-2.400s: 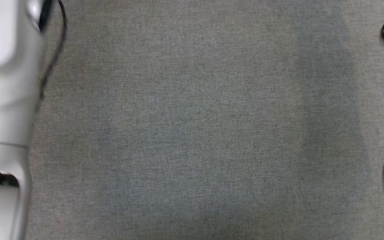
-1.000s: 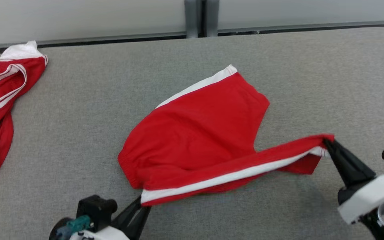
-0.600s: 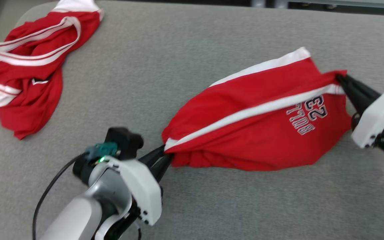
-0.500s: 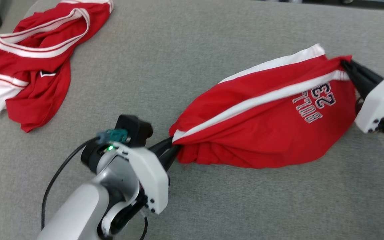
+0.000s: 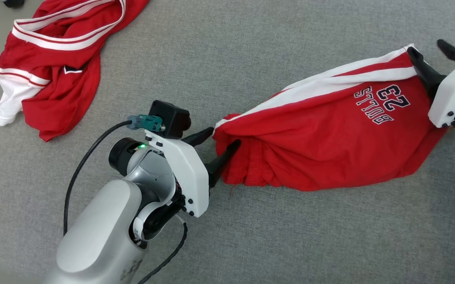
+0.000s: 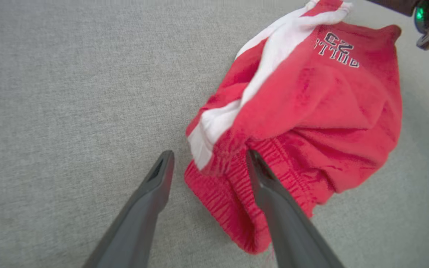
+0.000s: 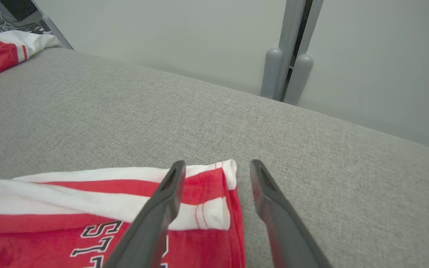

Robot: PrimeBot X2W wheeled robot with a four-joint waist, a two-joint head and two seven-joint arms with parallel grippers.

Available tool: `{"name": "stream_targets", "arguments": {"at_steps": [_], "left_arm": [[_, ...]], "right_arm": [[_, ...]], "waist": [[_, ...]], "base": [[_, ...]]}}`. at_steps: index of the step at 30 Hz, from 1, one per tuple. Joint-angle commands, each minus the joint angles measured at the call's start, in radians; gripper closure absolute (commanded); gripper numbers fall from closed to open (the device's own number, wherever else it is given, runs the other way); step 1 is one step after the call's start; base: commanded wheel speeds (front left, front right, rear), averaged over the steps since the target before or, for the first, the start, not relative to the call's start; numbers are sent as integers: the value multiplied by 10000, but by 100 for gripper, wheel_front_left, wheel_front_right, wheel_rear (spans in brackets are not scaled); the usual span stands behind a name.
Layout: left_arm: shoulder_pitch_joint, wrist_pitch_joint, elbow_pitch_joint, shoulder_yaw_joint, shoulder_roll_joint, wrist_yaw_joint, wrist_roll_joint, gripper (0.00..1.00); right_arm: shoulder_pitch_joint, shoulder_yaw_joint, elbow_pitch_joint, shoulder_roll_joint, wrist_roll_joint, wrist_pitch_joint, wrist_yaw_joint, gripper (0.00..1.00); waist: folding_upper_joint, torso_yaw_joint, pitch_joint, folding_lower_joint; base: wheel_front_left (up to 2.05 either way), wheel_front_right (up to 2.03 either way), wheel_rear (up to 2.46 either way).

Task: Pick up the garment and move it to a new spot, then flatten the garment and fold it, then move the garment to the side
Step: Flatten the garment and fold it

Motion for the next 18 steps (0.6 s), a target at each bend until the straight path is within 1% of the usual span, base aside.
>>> {"name": "stream_targets", "arguments": {"at_steps": [1, 4, 6, 8, 11, 13, 16, 18], "left_arm": [[-79, -205, 78, 150, -79, 36, -112, 0], [143, -688, 232, 312, 104, 205, 161, 0], [438, -1122, 99, 381, 221, 398, 415, 0], [848, -1836, -285, 607, 397, 735, 789, 0], [1741, -3290, -1033, 981, 449, 1505, 1432, 0], [2350, -4140, -1433, 951, 363, 1871, 1851, 0], [2953, -5175, -1577, 857, 117, 2279, 2308, 0], [3255, -5773, -1364, 715, -120, 2483, 2537, 0]], "right_arm": [[-108, 35, 51, -50, 62, -219, -3, 0], [6, 112, -37, -156, -4, -685, -3, 0], [211, 37, -106, -193, -81, -943, -3, 0], [412, -164, -221, -60, -51, -1011, -3, 0], [793, -100, -462, 77, -36, -347, -1, 0], [1023, -45, -639, 82, -66, 270, -1, 0], [1246, -2, -822, 83, -343, 1046, -1, 0], [1264, -56, -870, 166, -541, 1468, -1, 0]], "waist": [[0, -60, -12, 0], [0, -227, -134, 0], [0, -396, -303, 0], [0, -618, -504, 0], [0, -850, -771, 0], [0, -862, -839, 0], [0, -713, -776, 0], [0, -547, -679, 0]], "base": [[0, 0, 0], [0, 0, 0], [0, 0, 0], [0, 0, 0], [0, 0, 0], [0, 0, 0], [0, 0, 0], [0, 0, 0]]}}
